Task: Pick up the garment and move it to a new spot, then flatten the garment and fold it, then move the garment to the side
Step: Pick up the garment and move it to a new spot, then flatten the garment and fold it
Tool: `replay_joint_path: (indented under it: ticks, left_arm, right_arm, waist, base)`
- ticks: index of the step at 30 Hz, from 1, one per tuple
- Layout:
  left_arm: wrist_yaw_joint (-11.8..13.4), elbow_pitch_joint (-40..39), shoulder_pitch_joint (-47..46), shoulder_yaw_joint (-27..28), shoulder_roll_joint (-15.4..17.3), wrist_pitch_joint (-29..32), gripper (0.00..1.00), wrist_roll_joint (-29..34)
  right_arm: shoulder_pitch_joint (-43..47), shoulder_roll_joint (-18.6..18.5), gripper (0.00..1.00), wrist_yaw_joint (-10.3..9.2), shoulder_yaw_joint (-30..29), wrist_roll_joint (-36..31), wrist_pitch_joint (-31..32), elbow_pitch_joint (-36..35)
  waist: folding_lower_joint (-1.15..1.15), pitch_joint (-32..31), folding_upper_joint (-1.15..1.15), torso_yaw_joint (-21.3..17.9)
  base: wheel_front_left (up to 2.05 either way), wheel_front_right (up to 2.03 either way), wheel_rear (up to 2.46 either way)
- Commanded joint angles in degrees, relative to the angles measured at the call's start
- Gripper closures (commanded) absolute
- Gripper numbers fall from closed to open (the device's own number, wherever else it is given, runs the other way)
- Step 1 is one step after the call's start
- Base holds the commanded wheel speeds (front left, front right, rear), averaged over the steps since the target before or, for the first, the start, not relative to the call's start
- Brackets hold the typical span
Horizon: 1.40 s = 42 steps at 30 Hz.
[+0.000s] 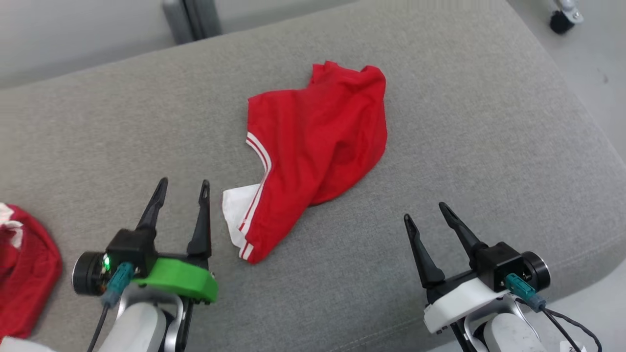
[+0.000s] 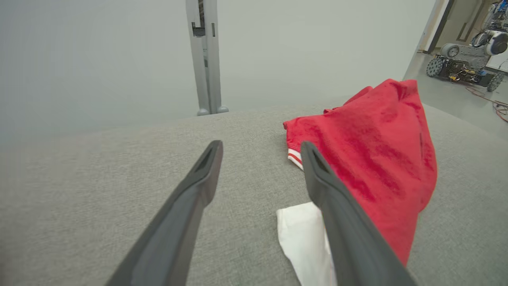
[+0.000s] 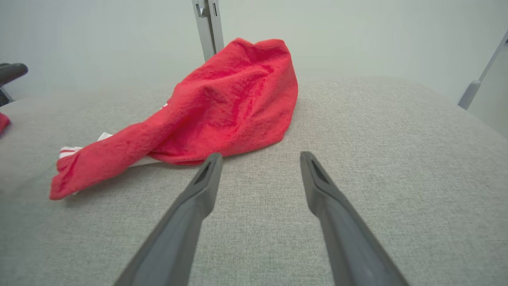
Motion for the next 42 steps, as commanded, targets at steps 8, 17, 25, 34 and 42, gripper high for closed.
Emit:
replay_joint_path:
  ticks: [8, 17, 25, 34, 42]
  left_arm:
    - [-2.14, -12.31, 16.77, 14.10, -6.22, 0.01, 0.00, 7.88]
    - [-6.81, -14.35, 25.99, 22.60, -11.88, 0.01, 0.00, 14.18]
    - [-9.36, -11.43, 27.56, 25.04, -12.77, 0.01, 0.00, 15.08]
    - [-8.36, -9.64, 27.22, 23.37, -12.79, 0.01, 0.00, 14.95]
    - [-8.15, -9.17, 26.61, 22.86, -12.80, 0.01, 0.00, 15.50]
  right_arm:
    - [4.26, -0.22, 0.00, -0.08, -2.12, 0.70, -0.03, -3.27]
    - [8.67, -0.20, 0.00, -0.08, -2.40, -0.10, -0.03, -5.73]
    - [9.52, -0.19, 0.00, -0.08, -2.41, 1.11, -0.03, -5.43]
    - [9.35, -0.19, 0.00, -0.08, -2.34, 1.36, -0.03, -5.63]
    - [9.41, -0.19, 0.00, -0.08, -2.43, 1.52, -0.03, -5.08]
  waist:
    - [0.00, -13.55, 0.00, 11.23]
    - [0.00, -15.47, 0.00, 11.68]
    - [0.00, -16.06, 0.00, 11.37]
    - [0.00, -16.36, 0.00, 11.25]
    - [0.00, -16.44, 0.00, 11.32]
  base:
    - [0.00, 0.00, 0.00]
    - [0.00, 0.00, 0.00]
    - [0.00, 0.00, 0.00]
    - [0.00, 0.00, 0.00]
    - [0.00, 0.00, 0.00]
